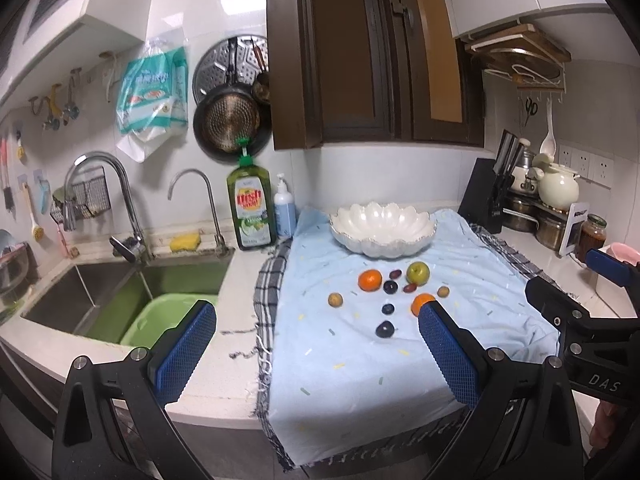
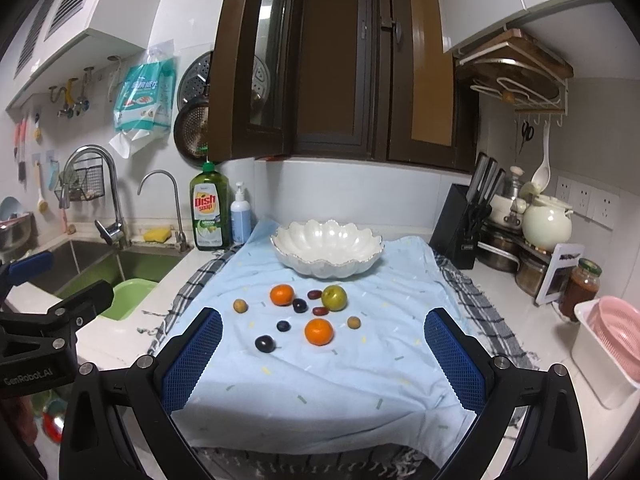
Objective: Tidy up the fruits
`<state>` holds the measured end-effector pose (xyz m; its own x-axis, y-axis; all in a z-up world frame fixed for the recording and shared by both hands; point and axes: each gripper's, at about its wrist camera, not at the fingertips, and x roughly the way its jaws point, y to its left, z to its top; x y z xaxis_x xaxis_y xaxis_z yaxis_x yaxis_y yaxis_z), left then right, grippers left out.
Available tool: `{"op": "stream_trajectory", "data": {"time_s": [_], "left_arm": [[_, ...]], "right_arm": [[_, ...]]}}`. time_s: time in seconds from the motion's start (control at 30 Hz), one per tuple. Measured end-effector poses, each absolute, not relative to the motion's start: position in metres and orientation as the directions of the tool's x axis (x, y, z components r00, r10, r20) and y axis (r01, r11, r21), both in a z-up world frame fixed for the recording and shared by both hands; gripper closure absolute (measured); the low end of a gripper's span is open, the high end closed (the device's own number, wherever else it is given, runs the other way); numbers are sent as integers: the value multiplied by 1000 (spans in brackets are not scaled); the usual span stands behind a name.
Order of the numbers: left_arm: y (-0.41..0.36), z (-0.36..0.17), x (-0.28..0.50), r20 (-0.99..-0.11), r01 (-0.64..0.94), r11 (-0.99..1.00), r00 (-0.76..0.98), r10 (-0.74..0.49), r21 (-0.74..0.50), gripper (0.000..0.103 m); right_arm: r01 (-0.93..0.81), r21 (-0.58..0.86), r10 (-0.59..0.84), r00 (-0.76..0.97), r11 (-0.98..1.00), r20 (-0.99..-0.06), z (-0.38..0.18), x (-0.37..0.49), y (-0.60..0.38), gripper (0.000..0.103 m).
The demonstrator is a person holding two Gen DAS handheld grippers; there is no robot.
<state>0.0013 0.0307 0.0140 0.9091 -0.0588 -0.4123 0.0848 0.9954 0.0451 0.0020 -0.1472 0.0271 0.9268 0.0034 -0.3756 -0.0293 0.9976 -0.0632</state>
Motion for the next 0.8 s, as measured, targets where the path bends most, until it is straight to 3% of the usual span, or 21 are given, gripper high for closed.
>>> {"op": "stream_trajectory", "data": {"time_s": [0.27, 0.47, 0.8], "left_arm": [[22, -7, 33, -483, 127, 991, 870, -97, 29, 0], [4, -22, 65, -506, 151, 987, 856, -103, 55, 13], [-34, -56, 122, -580, 189, 978, 807, -107, 82, 24]], "right_arm": [[-30, -47, 7, 905, 998, -426, 11, 25, -152, 1], [-52, -46, 25, 888, 998, -459, -4, 63, -163, 1], [-129, -63, 73, 827, 990, -557, -40, 141, -179, 7]]}}
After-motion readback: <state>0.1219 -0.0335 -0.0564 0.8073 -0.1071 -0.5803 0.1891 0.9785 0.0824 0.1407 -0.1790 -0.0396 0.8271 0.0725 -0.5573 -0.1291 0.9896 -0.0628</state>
